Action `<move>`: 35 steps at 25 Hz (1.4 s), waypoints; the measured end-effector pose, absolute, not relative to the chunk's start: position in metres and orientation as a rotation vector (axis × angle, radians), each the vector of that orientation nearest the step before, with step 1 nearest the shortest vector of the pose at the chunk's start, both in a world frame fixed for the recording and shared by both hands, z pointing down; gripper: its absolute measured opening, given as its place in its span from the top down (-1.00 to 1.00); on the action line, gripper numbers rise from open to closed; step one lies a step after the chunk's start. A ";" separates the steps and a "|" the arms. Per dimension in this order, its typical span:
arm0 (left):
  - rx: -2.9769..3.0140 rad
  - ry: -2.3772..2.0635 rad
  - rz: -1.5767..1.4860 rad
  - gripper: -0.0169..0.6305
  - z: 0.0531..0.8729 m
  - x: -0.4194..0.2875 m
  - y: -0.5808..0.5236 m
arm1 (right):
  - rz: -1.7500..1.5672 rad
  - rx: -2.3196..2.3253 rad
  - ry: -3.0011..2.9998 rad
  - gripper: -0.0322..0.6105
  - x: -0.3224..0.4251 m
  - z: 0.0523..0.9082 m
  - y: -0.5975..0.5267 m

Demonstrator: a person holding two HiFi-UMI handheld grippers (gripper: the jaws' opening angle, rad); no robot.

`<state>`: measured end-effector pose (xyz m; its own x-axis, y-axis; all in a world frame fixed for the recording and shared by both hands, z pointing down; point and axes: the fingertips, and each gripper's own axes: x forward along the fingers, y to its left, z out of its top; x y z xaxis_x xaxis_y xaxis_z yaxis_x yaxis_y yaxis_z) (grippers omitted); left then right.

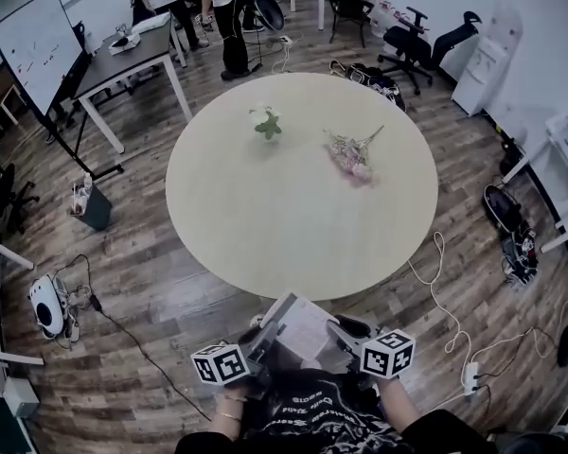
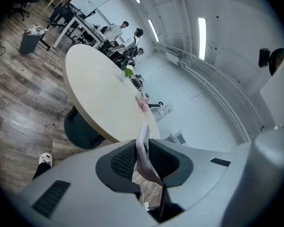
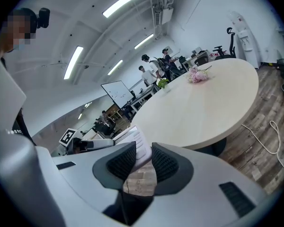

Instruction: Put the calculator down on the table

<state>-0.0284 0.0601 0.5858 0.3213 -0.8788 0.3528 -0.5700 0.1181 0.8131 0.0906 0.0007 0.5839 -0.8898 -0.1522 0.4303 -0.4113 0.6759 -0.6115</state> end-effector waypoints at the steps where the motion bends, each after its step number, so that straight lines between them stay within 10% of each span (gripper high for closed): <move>1: 1.569 -1.352 -0.375 0.67 0.586 -0.034 0.054 | 1.052 0.455 -2.546 0.55 0.085 0.584 -0.005; 35: 1.791 -1.223 -0.145 0.65 0.558 -0.233 -0.132 | 1.017 0.836 -2.555 0.55 -0.098 0.562 -0.147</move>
